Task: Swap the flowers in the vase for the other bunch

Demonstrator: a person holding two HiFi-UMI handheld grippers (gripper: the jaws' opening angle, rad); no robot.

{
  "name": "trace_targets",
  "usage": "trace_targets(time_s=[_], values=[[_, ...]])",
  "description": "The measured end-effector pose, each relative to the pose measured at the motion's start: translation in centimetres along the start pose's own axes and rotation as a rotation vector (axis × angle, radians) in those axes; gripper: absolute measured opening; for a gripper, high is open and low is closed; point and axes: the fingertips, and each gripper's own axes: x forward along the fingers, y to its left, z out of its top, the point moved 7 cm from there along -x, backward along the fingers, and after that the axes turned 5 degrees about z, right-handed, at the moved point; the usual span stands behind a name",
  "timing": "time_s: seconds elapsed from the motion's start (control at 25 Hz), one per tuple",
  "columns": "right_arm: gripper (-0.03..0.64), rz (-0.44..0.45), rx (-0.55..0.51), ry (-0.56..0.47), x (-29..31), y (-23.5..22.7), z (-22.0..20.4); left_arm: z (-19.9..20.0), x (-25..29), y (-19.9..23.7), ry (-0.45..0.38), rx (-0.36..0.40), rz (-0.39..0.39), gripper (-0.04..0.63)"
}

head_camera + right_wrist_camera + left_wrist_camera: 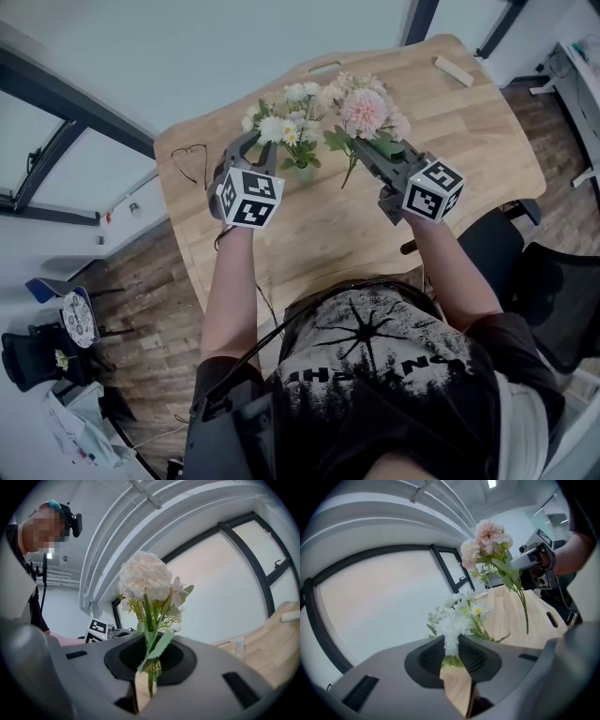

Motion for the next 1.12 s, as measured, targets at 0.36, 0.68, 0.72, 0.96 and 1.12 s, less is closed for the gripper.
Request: trace_targets(time_s=[0.36, 0.68, 0.72, 0.96, 1.12], values=[[0.052, 0.003, 0.000, 0.000, -0.1, 0.0, 0.1, 0.6, -0.5, 0.6, -0.026, -0.010, 0.034, 0.081], [0.052, 0.017, -0.006, 0.005, -0.1, 0.1, 0.1, 1.7, -1.3, 1.4, -0.058, -0.029, 0.065, 0.078], [0.052, 0.021, -0.005, 0.005, 0.0, 0.1, 0.1, 1.9, -1.5, 1.6, -0.062, -0.030, 0.071, 0.078], [0.052, 0.039, -0.006, 0.003, -0.1, 0.4, 0.5, 3.2, -2.7, 2.6, -0.094, -0.045, 0.105, 0.077], [0.052, 0.052, -0.012, -0.001, 0.0, 0.6, 0.8, 4.1, -3.6, 3.4, -0.117, -0.050, 0.133, 0.075]])
